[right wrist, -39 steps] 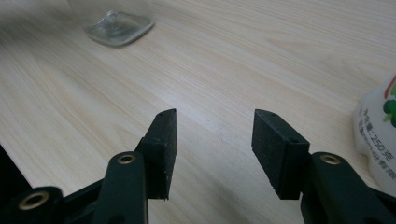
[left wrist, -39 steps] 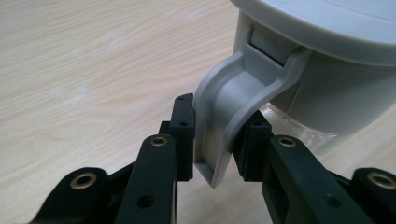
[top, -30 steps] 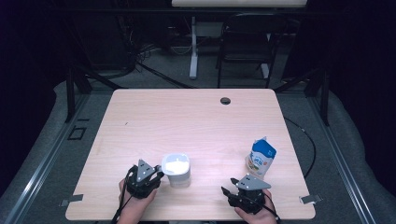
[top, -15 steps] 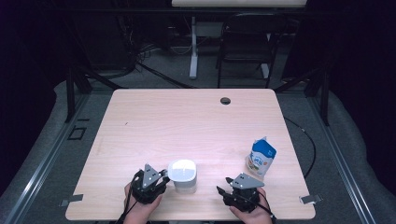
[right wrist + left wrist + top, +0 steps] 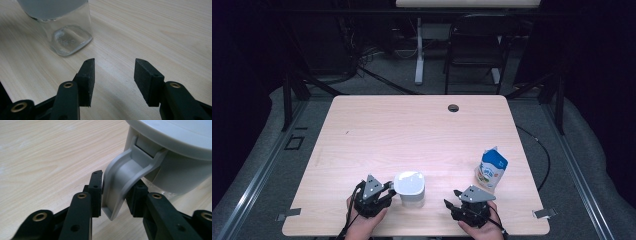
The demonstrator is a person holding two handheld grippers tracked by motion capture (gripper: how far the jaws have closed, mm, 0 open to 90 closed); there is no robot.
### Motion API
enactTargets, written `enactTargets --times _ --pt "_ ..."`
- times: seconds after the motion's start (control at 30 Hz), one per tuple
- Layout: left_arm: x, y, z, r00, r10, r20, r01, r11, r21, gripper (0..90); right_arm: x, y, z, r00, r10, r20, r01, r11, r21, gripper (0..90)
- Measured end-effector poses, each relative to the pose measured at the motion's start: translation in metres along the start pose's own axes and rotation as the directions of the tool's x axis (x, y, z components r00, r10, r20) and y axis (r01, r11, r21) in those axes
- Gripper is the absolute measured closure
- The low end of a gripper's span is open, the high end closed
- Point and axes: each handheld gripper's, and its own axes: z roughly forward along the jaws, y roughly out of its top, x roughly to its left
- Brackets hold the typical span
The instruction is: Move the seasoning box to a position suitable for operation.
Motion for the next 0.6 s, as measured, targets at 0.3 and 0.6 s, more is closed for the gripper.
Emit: enactTargets --times 0.3,0.6 --pt "0.007 0.0 -0.019 0.9989 -0.006 0.046 0.006 1.0 -0.006 58.5 0.0 0.0 -0.003 1.0 -0.004 0.002 0.004 1.0 -0.004 51.4" --pt "0.016 0.007 -0.046 0.9971 -0.033 0.068 0.036 0.9985 -0.041 55.9 0.001 0.003 -0.005 1.0 0.0 0.002 0.0 1.0 -0.021 51.8"
